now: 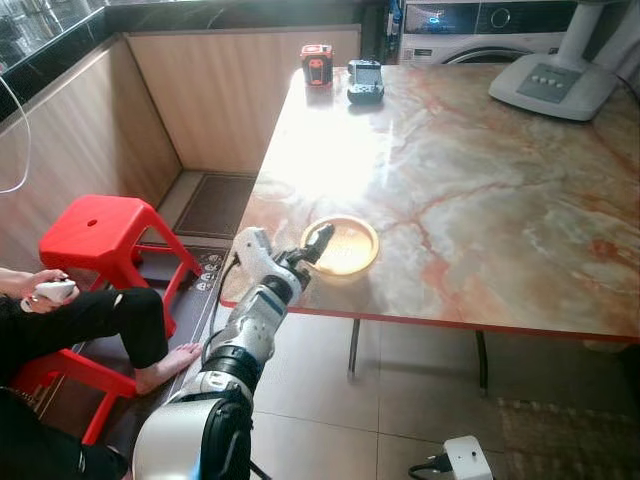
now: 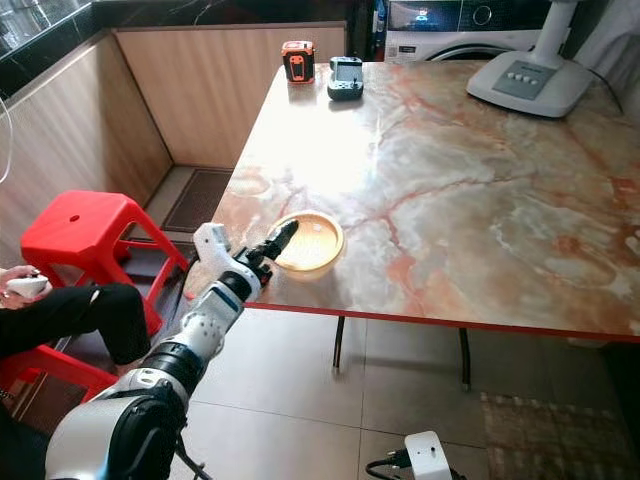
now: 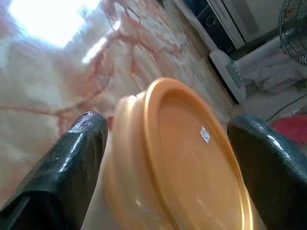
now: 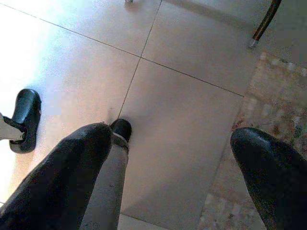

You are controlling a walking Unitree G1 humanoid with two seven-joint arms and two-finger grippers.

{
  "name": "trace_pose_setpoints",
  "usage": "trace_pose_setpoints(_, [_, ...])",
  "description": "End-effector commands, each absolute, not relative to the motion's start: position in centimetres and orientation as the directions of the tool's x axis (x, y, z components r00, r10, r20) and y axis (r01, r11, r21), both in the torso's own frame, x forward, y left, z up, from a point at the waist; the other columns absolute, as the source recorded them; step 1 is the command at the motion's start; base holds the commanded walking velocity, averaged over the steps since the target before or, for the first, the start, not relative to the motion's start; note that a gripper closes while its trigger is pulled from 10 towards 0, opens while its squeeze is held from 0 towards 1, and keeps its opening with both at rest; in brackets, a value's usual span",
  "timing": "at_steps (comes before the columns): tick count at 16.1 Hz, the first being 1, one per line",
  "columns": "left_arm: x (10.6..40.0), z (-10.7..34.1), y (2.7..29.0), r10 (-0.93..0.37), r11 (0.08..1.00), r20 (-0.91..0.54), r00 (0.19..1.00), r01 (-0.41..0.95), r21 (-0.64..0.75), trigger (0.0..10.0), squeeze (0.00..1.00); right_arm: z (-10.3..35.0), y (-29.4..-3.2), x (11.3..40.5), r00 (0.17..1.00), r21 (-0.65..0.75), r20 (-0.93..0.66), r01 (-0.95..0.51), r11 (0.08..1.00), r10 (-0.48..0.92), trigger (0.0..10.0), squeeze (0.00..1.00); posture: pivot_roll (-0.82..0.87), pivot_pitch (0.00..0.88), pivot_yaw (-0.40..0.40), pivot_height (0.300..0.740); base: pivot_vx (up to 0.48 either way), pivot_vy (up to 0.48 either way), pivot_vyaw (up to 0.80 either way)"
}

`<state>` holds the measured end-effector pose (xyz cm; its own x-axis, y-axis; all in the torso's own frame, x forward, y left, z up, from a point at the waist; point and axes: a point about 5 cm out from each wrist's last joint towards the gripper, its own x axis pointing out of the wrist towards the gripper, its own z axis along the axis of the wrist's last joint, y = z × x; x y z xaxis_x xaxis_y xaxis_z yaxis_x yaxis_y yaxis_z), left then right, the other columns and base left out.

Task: Restocking fridge

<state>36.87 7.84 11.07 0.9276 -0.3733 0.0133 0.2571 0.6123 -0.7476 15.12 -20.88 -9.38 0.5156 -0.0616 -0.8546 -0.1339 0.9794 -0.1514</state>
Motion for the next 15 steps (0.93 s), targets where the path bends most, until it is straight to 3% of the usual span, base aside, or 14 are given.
trace_pose_setpoints(1, [36.94, 11.1, 7.8, -0.375, 0.618, 0.011, 0.927, 0.259, -0.742, 10.0, 0.0, -9.53, -20.72, 14.84, 0.505, -0.149, -0.861, -0.138, 0.979, -0.06, 10.0, 0.0, -0.02, 0.066, 0.062, 0.74, 0.0, 0.0, 0.0])
trace_pose_setpoints(11, [36.76, 10.5, 7.56, -0.383, 0.641, -0.029, 0.923, 0.243, -0.728, 9.9, 0.0, -9.54, -20.7, 14.83, 0.505, -0.15, -0.861, -0.138, 0.979, -0.061, 10.0, 0.0, -0.02, 0.063, 0.064, 0.74, 0.0, 0.0, 0.0])
trace_pose_setpoints(12, [36.77, 10.49, 7.57, -0.382, 0.643, -0.03, 0.924, 0.242, -0.727, 8.2, 0.0, -9.54, -20.7, 14.82, 0.504, -0.15, -0.861, -0.139, 0.979, -0.06, 10.0, 0.0, -0.02, 0.063, 0.064, 0.74, 0.0, 0.0, 0.0])
trace_pose_setpoints(14, [36.76, 10.46, 7.54, -0.378, 0.642, -0.034, 0.925, 0.235, -0.73, 0.0, 0.0, -9.55, -20.7, 14.8, 0.504, -0.15, -0.862, -0.139, 0.979, -0.061, 10.0, 0.0, -0.02, 0.065, 0.065, 0.74, 0.0, 0.0, 0.0])
trace_pose_setpoints(15, [36.76, 10.45, 7.52, -0.377, 0.641, -0.035, 0.925, 0.234, -0.731, 0.0, 0.0, -9.55, -20.69, 14.8, 0.504, -0.15, -0.862, -0.138, 0.979, -0.061, 10.0, 0.0, -0.02, 0.065, 0.066, 0.74, 0.0, 0.0, 0.0])
